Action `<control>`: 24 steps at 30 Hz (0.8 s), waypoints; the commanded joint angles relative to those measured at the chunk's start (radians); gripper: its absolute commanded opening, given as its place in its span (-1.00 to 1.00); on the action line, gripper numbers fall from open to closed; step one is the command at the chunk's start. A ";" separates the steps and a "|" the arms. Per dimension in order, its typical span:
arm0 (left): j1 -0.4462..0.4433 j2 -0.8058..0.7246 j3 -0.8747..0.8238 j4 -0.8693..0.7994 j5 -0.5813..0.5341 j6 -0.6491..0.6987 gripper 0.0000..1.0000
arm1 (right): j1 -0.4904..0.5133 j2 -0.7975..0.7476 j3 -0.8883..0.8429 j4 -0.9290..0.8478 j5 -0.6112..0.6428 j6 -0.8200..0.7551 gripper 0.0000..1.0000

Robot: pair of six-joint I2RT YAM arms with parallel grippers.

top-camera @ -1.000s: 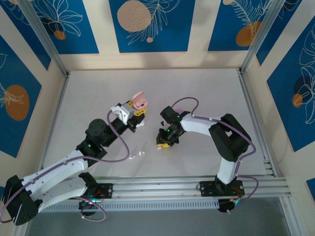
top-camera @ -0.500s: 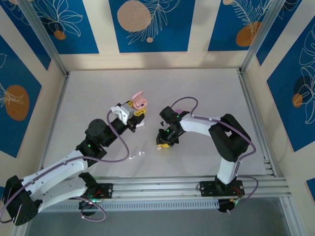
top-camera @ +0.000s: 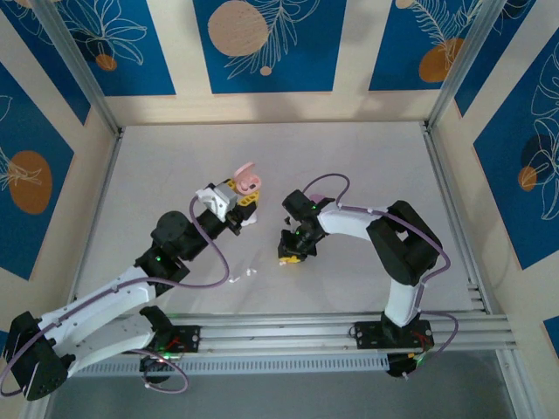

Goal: Insert wireless bluetooth earbuds into charging case

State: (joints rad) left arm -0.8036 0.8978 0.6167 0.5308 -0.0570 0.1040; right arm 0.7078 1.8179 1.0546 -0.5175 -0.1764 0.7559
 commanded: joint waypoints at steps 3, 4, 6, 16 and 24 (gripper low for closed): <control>-0.010 -0.006 0.012 0.023 0.008 -0.012 -0.51 | 0.021 -0.010 0.016 -0.027 0.040 -0.009 -0.57; -0.010 -0.003 0.012 0.023 0.009 -0.012 -0.50 | 0.019 -0.023 0.015 -0.030 0.050 -0.014 -0.57; -0.011 0.001 0.009 0.021 0.009 -0.012 -0.50 | 0.012 -0.058 0.012 -0.041 0.068 -0.019 -0.58; -0.010 0.075 0.002 -0.019 0.040 0.000 -0.50 | -0.070 -0.255 0.010 -0.133 0.117 -0.067 -0.58; -0.009 0.148 0.004 -0.022 0.091 0.011 -0.51 | -0.143 -0.436 0.068 -0.237 0.140 -0.106 -0.58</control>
State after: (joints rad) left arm -0.8036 1.0328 0.6167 0.5022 -0.0082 0.1059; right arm 0.5785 1.4391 1.0698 -0.6769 -0.0551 0.6827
